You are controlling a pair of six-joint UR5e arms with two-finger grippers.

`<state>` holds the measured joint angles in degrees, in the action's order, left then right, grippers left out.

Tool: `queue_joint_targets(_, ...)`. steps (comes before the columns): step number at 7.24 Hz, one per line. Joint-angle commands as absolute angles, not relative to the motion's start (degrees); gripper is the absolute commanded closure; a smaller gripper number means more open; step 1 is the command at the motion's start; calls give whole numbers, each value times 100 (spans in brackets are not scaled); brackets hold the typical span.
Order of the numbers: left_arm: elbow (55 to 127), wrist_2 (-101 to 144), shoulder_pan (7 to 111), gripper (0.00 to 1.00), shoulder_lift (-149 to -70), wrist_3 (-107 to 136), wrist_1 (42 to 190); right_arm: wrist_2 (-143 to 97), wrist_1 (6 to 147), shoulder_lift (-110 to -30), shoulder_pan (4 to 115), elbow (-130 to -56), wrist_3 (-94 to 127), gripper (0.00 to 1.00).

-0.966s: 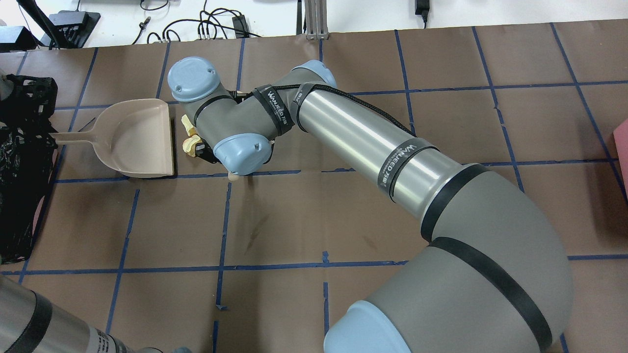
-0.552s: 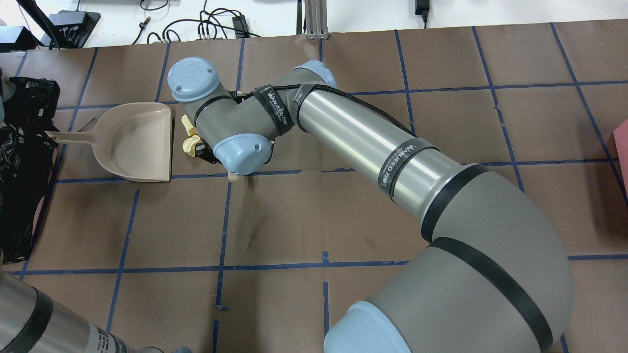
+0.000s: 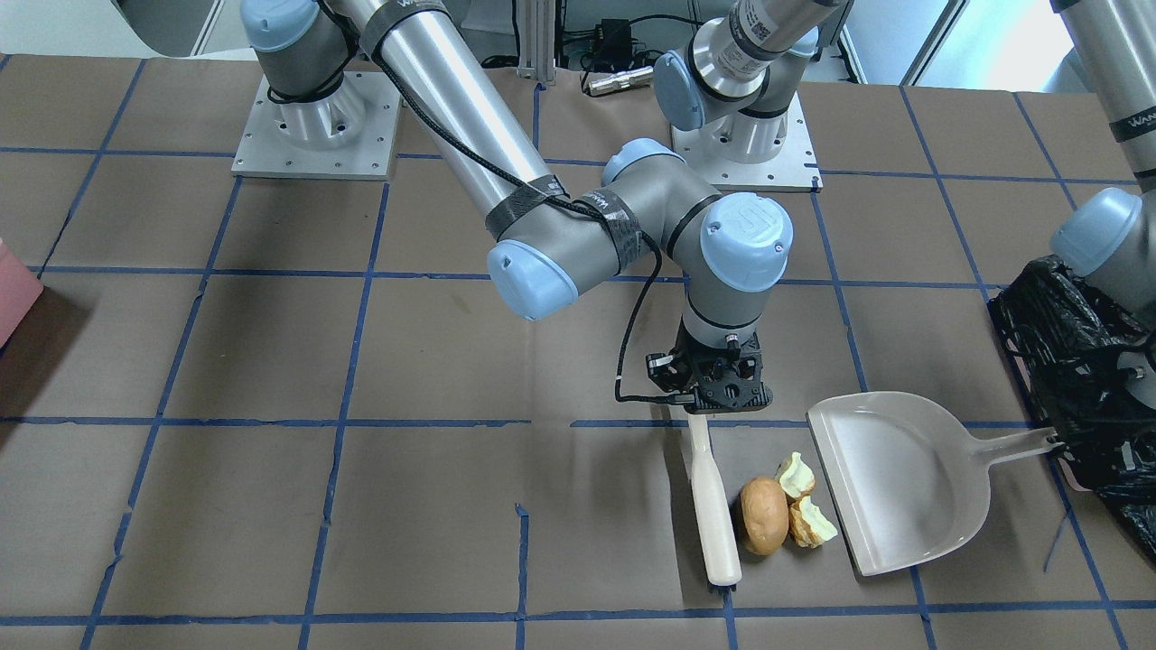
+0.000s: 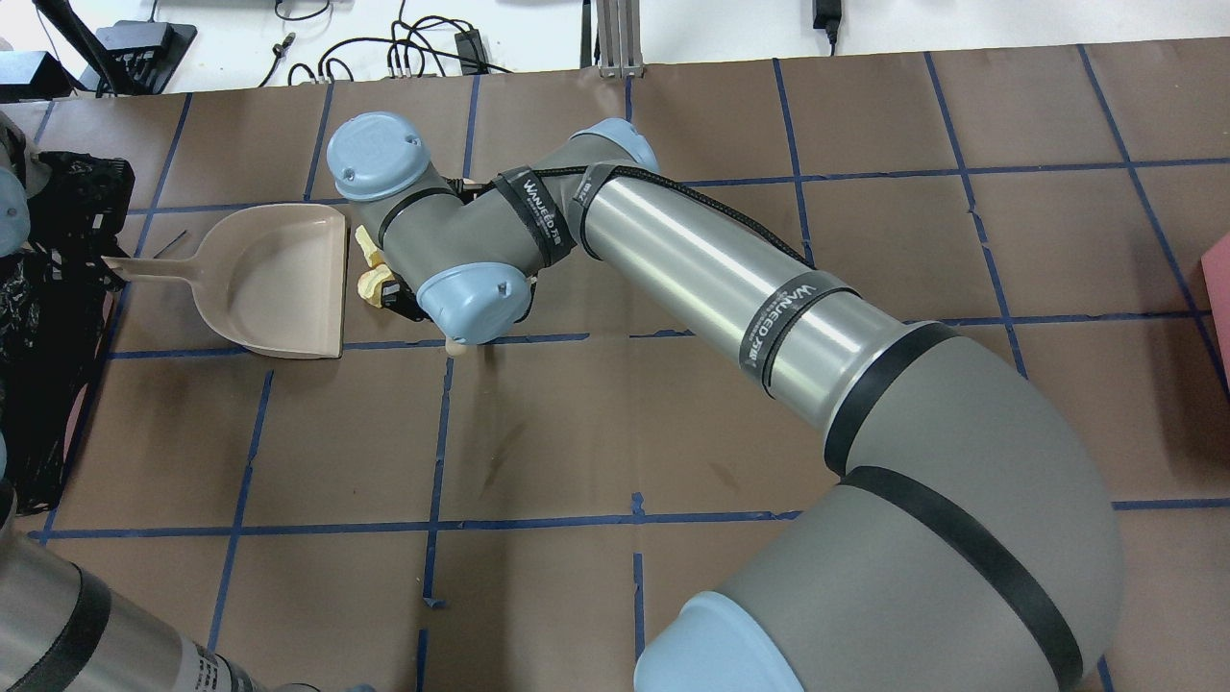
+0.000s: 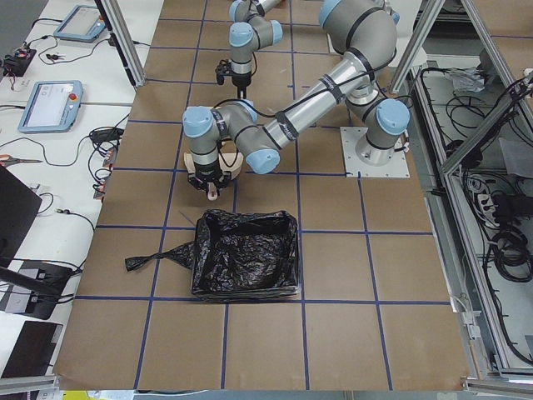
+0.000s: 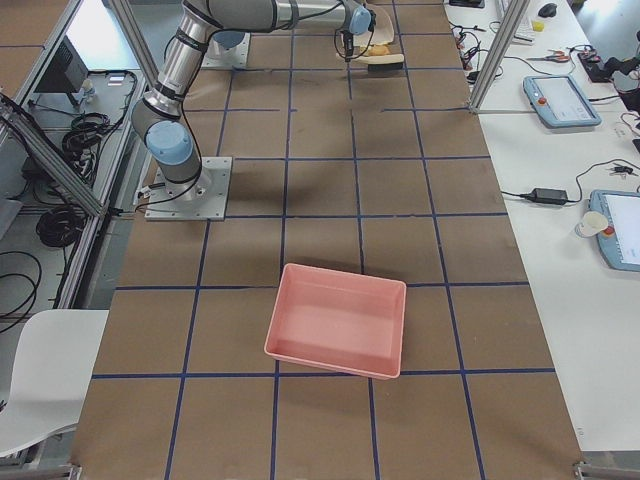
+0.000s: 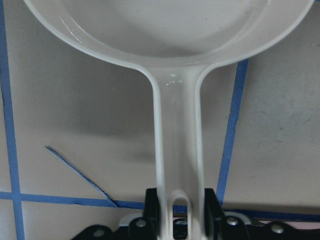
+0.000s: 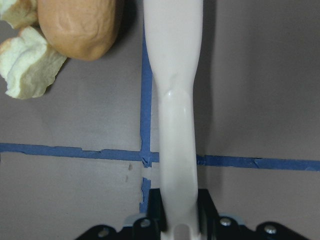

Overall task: Sweep and dump trash in nearest bin
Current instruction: 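Sweep the bread pieces with the brush toward the dustpan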

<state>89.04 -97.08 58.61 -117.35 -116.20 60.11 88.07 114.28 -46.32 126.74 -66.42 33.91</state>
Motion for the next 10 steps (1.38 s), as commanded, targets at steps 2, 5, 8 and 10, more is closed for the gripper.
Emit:
queue_joint_targets(2, 8912, -9712, 5897, 100, -11760, -11532, 6003, 8807, 11461, -4614, 12683, -6618, 3419, 93)
queue_joint_targets(5, 8912, -9721, 5897, 100, -11760, -11522, 6003, 8798, 11487, -4562, 12735, -6583, 3357, 93)
queue_joint_targets(8, 8912, -9721, 5897, 99, -11760, -11505, 6003, 8789, 11769, -4369, 12893, -6417, 3419, 93)
queue_joint_targets(10, 8930, -9729, 5897, 99, -11760, -11496, 6003, 8684, 11795, -4167, 13025, -6285, 3585, 93)
